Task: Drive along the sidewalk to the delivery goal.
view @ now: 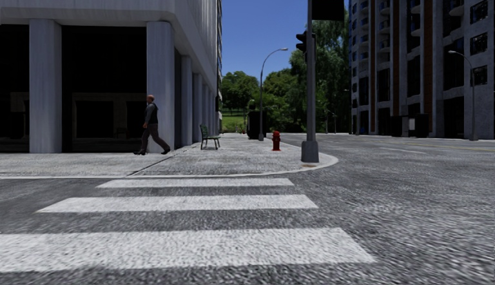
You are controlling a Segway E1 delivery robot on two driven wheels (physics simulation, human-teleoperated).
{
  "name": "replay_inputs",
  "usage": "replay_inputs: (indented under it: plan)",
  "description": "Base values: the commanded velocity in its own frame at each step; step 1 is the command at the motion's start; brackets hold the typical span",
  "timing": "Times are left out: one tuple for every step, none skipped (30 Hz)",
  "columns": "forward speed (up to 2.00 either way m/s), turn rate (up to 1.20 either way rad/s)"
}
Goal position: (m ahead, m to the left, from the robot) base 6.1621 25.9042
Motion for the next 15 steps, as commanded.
replay_inputs:
  plan:
    - [1.76, 0.19]
    - [1.76, 0.19]
    - [1.76, 0.18]
    - [1.76, 0.18]
    - [1.76, 0.17]
    - [1.76, 0.17]
    - [1.76, 0.17]
    - [1.76, 0.17]
    - [1.76, 0.17]
    - [1.76, 0.17]
    - [1.76, 0.17]
    - [1.76, 0.17]
    - [1.76, 0.17]
    - [1.76, 0.17]
    - [1.76, 0.17]
